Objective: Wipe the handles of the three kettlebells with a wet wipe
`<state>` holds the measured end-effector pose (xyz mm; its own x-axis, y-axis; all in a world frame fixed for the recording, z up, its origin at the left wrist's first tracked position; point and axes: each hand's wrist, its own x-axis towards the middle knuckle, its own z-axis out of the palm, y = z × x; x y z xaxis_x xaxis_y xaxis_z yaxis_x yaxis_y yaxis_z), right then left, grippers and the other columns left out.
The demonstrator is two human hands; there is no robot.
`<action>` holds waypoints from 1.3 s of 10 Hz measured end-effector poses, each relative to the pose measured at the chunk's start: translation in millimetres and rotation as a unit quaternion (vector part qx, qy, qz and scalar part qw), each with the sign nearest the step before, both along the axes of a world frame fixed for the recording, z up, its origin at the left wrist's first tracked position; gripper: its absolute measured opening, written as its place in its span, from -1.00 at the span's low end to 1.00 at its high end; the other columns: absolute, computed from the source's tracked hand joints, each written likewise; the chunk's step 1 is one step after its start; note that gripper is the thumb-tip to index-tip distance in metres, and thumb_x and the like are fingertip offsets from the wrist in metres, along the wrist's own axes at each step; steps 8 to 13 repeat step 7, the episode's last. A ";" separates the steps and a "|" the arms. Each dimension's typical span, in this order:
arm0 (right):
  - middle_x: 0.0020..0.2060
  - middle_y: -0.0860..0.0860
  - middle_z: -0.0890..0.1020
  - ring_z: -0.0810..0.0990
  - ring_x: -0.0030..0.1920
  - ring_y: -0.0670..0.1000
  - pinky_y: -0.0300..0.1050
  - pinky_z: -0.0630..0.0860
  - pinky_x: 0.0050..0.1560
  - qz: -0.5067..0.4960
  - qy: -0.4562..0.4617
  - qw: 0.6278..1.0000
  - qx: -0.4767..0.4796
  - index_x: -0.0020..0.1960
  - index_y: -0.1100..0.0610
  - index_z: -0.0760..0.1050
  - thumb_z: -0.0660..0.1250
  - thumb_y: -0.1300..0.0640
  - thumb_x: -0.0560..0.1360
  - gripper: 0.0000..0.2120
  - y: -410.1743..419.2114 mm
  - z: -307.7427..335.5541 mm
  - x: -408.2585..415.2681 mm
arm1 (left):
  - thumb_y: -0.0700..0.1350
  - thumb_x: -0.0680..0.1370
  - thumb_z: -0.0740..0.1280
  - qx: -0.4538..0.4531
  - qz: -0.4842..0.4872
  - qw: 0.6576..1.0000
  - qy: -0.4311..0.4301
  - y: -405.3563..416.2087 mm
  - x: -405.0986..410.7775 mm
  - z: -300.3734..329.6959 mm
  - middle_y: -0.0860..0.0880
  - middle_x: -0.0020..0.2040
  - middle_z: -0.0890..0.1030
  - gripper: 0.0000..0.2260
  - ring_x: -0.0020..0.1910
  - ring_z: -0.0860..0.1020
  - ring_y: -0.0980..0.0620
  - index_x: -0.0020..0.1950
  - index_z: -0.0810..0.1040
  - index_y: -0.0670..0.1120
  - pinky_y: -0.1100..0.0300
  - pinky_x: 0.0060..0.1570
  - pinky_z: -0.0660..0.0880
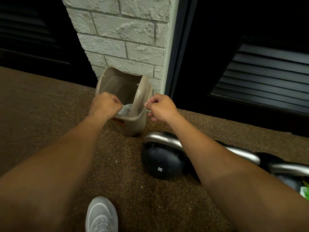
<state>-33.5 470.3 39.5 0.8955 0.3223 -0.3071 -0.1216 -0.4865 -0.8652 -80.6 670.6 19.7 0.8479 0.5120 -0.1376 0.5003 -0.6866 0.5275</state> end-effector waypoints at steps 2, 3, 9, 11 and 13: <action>-0.18 0.04 0.70 0.70 -0.13 0.05 0.17 0.65 -0.01 0.019 0.007 1.000 -0.017 -0.09 0.05 0.58 0.41 0.05 0.49 -0.92 -0.2 0.5 -3.7 | -0.12 0.41 0.43 0.025 -0.011 0.999 0.019 -2.8 -3.5 10.8 0.09 -0.09 0.73 -0.84 0.05 0.64 -0.04 -0.30 0.66 0.14 -0.04 0.26 0.53; -0.16 0.05 0.70 0.70 -0.12 0.07 0.16 0.66 -0.02 0.022 0.006 1.000 -0.016 -0.06 0.08 0.59 0.39 0.07 0.50 -0.92 -3.9 5.1 -5.5 | -0.13 0.41 0.33 -0.003 -0.006 1.000 0.005 -6.0 -6.8 16.9 0.07 0.00 0.72 -0.81 0.11 0.61 -0.06 -0.24 0.66 0.16 0.01 0.25 0.53; -0.19 -0.04 0.64 0.62 -0.12 0.01 -0.01 0.61 -0.10 0.043 -0.075 0.995 -0.051 -0.19 0.03 0.56 0.38 0.08 0.50 -0.91 -49.3 58.2 -29.0 | 0.08 0.57 0.37 -0.065 -0.010 0.993 -0.103 -52.6 -33.6 70.0 0.10 0.00 0.65 -0.86 0.08 0.59 0.01 0.09 0.67 0.14 0.07 0.12 0.52; -0.19 -0.04 0.64 0.62 -0.12 0.01 -0.01 0.61 -0.10 0.043 -0.075 0.995 -0.051 -0.19 0.03 0.56 0.38 0.08 0.50 -0.91 -49.3 58.2 -29.0 | 0.08 0.57 0.37 -0.065 -0.010 0.993 -0.103 -52.6 -33.6 70.0 0.10 0.00 0.65 -0.86 0.08 0.59 0.01 0.09 0.67 0.14 0.07 0.12 0.52; -0.19 -0.04 0.64 0.62 -0.12 0.01 -0.01 0.61 -0.10 0.043 -0.075 0.995 -0.051 -0.19 0.03 0.56 0.38 0.08 0.50 -0.91 -49.3 58.2 -29.0 | 0.08 0.57 0.37 -0.065 -0.010 0.993 -0.103 -52.6 -33.6 70.0 0.10 0.00 0.65 -0.86 0.08 0.59 0.01 0.09 0.67 0.14 0.07 0.12 0.52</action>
